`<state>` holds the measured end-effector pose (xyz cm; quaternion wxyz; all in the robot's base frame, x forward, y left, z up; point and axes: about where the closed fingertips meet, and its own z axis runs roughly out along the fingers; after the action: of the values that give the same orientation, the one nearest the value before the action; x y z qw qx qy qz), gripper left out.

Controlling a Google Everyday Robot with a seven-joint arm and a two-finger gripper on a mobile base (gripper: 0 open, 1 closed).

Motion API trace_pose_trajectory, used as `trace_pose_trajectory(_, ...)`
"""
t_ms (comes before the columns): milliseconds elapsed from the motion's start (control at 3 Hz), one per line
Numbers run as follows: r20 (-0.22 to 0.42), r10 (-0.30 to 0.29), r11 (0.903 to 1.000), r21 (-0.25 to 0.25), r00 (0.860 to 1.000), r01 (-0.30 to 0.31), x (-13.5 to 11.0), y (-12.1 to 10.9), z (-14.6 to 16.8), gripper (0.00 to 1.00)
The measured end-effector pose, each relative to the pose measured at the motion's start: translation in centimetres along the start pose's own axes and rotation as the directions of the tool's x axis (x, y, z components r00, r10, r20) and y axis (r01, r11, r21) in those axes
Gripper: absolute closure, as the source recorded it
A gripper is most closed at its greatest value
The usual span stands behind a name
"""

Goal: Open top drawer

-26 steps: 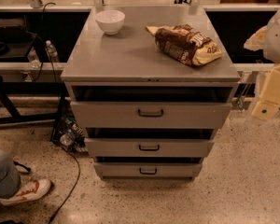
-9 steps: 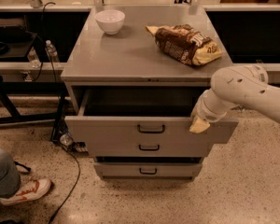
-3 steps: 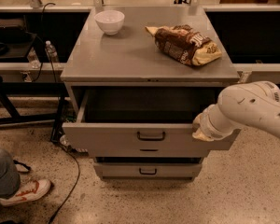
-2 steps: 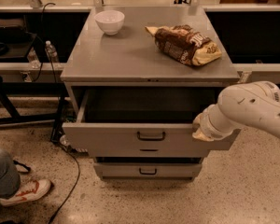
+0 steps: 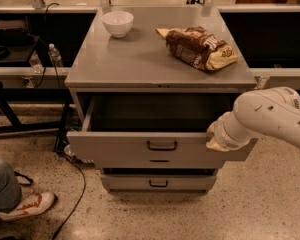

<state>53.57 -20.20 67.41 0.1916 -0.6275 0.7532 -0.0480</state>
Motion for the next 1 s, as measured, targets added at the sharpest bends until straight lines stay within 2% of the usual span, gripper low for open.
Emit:
trace_pose_trajectory(333,0.000,0.000,1.0000,0.000,1.000,0.000,0.00,0.00,-0.02,0.84)
trace_pose_trajectory(1000,0.000,0.000,1.0000,0.000,1.000,0.000,-0.01,-0.01,-0.04,0.38)
